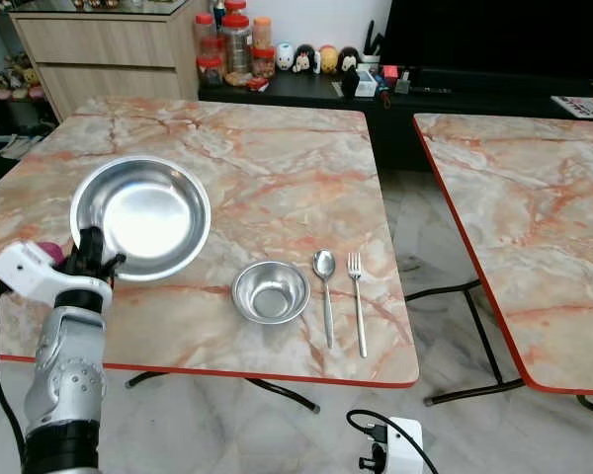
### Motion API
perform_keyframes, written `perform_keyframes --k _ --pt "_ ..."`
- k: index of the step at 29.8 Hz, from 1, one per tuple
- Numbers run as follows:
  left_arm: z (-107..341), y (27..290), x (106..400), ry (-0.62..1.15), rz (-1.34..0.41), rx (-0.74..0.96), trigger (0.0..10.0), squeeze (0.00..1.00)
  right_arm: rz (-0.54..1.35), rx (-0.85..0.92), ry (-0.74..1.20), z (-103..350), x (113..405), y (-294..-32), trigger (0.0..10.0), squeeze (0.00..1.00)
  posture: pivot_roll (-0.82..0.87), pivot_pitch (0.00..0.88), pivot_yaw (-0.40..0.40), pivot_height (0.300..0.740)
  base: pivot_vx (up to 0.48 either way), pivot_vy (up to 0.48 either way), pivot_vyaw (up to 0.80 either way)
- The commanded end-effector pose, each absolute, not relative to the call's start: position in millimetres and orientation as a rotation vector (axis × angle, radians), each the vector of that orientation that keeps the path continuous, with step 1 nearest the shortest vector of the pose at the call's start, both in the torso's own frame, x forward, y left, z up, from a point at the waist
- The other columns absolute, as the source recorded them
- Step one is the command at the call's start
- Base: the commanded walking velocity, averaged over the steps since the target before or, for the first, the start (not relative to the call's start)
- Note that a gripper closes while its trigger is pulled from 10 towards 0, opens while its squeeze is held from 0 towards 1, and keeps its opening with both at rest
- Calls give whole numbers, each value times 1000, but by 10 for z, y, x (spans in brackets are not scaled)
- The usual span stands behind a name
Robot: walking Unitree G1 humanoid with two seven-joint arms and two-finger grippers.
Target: Setting the table
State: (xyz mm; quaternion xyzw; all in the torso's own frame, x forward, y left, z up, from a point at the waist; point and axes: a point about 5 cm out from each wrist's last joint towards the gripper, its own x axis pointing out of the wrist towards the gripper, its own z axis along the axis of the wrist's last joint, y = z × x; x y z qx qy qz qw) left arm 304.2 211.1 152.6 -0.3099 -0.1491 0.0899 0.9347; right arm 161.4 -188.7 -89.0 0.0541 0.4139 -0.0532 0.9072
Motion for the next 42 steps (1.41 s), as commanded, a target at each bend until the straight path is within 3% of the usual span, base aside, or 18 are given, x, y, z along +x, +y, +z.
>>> perform_keyframes --k 1,10,15,19,26,33,38,42 --pt "1563 2066 3071 -321 161 -610 10000 0 -123 118 832 -864 1660 -1907 10000 0 46 0 -42 740 0 0 0" --pt "1656 2159 3027 -367 188 -541 10000 0 -129 121 830 -865 1656 -1910 10000 0 55 0 -44 740 0 0 0" --pt "1853 2468 2918 -469 285 -443 10000 0 -128 117 828 -863 1656 -1914 10000 0 61 0 -49 740 0 0 0" --pt "2091 2954 2785 -573 441 -369 10000 0 -124 111 828 -859 1666 -1916 10000 0 77 0 -58 740 0 0 0" --pt "2002 3595 2443 -561 721 -260 10000 0 -119 110 825 -850 1693 -1911 10000 0 84 0 -61 740 0 0 0" --pt "1805 3960 2108 -470 947 -87 10000 0 -119 110 826 -850 1693 -1910 10000 0 85 0 -60 740 0 0 0" --pt "1763 4024 2053 -449 989 -60 10000 0 -119 110 826 -851 1692 -1909 10000 0 85 0 -60 740 0 0 0" --pt "1610 4223 1786 -354 1185 64 10000 0 -123 112 828 -855 1685 -1903 10000 0 81 0 -50 740 0 0 0"
